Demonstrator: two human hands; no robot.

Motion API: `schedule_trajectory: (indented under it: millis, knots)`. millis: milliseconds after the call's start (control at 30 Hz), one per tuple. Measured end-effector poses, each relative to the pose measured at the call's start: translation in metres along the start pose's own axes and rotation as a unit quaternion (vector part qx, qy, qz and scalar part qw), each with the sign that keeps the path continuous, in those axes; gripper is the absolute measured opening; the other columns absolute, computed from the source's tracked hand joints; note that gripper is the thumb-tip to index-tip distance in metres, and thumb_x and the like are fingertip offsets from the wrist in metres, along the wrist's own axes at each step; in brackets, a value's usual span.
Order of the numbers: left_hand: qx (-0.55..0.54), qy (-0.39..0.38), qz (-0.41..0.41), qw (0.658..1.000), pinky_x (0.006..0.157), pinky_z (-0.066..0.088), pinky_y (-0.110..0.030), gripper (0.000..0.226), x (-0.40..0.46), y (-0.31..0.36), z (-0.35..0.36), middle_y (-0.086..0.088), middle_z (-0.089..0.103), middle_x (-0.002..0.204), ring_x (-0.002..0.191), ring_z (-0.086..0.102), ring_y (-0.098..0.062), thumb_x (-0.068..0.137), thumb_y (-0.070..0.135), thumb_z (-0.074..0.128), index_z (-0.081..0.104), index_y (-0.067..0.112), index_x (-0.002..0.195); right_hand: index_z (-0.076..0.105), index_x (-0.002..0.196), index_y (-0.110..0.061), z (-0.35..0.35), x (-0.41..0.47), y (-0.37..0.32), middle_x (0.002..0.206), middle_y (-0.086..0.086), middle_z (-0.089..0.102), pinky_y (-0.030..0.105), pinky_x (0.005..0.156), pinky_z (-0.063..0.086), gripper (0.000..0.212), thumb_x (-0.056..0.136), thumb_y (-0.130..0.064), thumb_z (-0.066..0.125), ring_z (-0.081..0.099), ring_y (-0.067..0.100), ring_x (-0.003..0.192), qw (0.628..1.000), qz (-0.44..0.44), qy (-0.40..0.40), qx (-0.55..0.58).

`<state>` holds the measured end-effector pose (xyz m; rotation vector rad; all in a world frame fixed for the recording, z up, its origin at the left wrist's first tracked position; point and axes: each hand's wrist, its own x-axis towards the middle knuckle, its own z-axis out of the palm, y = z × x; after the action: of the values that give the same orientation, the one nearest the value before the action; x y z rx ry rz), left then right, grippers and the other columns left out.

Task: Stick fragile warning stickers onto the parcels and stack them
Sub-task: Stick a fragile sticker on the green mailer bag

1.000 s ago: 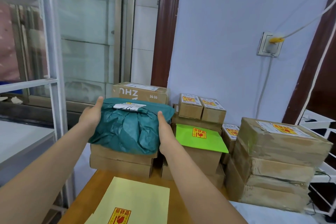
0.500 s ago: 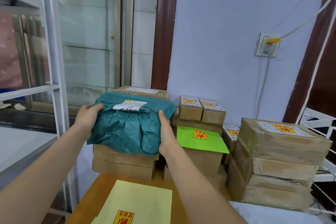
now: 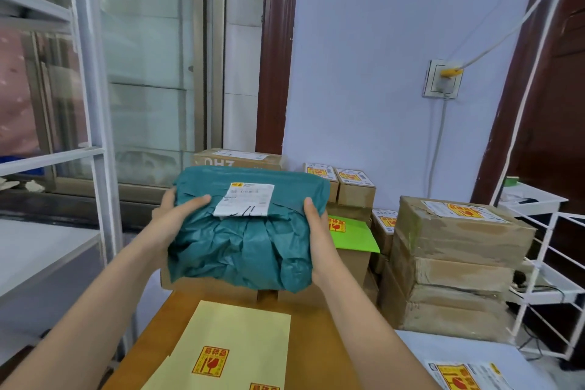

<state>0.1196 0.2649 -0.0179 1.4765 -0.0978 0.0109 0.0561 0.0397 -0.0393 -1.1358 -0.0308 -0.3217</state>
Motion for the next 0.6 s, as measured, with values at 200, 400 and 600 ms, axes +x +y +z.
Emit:
schedule_trajectory:
  millis: [200,400,600]
  knots:
    - [-0.049,-0.013,-0.013,0.999,0.064,0.050,-0.033,0.048,-0.037,-0.021,0.029,-0.003,0.058,0.109,0.090,0.063,-0.022,0.086,0.035,0.066,0.038,0.027,0.124,0.042,0.128,-0.038,-0.036,-0.051,-0.005,0.121,-0.003,0.063,0.035,0.084,0.056,0.046,0.086,-0.041,0.060,0.066,0.018,0.105,1.000,-0.004,0.018,-0.005]
    - [-0.031,-0.033,-0.039,0.998,0.060,0.049,-0.031,0.045,-0.079,-0.042,0.055,0.000,0.059,0.102,0.085,0.063,-0.021,0.087,0.037,0.064,0.036,0.029,0.121,0.044,0.132,-0.036,-0.078,-0.103,0.007,0.122,-0.003,0.065,0.041,0.093,0.052,0.056,0.079,-0.039,0.063,0.065,0.019,0.108,0.999,0.012,0.048,0.005]
    - [-0.044,-0.038,-0.082,0.995,0.064,0.049,-0.032,0.047,-0.118,-0.064,0.073,-0.005,0.059,0.108,0.089,0.062,-0.023,0.087,0.035,0.065,0.038,0.026,0.125,0.047,0.130,-0.032,-0.105,-0.148,0.011,0.119,0.001,0.066,0.036,0.081,0.056,0.040,0.092,-0.026,0.058,0.067,0.021,0.103,0.995,0.046,0.092,-0.008]
